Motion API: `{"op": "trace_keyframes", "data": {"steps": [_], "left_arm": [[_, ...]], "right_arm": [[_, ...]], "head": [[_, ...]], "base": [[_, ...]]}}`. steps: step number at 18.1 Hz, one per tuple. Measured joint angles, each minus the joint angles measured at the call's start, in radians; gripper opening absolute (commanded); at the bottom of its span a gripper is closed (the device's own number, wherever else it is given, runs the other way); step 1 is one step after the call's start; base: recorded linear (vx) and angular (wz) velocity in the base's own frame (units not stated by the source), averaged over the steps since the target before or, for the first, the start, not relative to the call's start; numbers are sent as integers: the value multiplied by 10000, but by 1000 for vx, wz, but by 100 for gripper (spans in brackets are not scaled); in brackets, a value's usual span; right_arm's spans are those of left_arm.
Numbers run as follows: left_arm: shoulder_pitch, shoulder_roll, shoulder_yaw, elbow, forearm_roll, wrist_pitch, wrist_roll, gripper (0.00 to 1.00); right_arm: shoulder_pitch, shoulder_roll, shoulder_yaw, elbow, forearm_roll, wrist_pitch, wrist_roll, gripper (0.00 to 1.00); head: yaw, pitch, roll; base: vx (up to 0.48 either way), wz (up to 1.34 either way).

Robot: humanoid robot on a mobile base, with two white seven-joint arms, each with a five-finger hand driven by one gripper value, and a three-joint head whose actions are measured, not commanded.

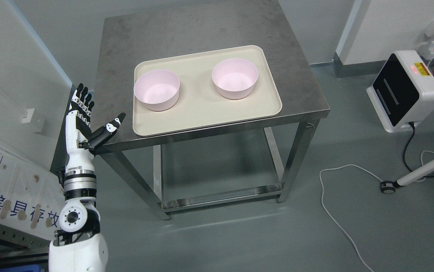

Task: Stack pink IKEA bowls on left shelf middle
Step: 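Reach the left hand toward the pink bowl nearer the robot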

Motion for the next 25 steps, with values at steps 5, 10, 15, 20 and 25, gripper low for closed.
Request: {"op": "trace_keyframes", "data": {"steps": [5, 10, 15, 20, 25], "left_arm": [[-500, 0, -4, 31, 0, -23, -224, 100], [-1530, 427, -293, 511, 0, 100, -2268, 100], [-3125, 1225, -908, 1623, -959, 119, -3553, 100], [-4325, 1690, -1613, 2709, -1923, 127, -3960, 96], [-4927, 1872, -2400, 3421, -2295, 1671, -4647, 87]], "right_arm": [[0, 0, 0, 0, 0, 0, -8, 100], [0, 0, 0, 0, 0, 0, -31, 100], [0, 0, 0, 0, 0, 0, -71, 100], [0, 0, 0, 0, 0, 0, -19, 100], [0, 0, 0, 0, 0, 0, -4, 100]], "head": [[0, -1, 0], [-4, -3, 0], [-68, -2, 236], [-97, -2, 540], [-97, 1, 541]], "base": [[0, 0], [0, 0], [0, 0], [0, 0], [0, 0]]}}
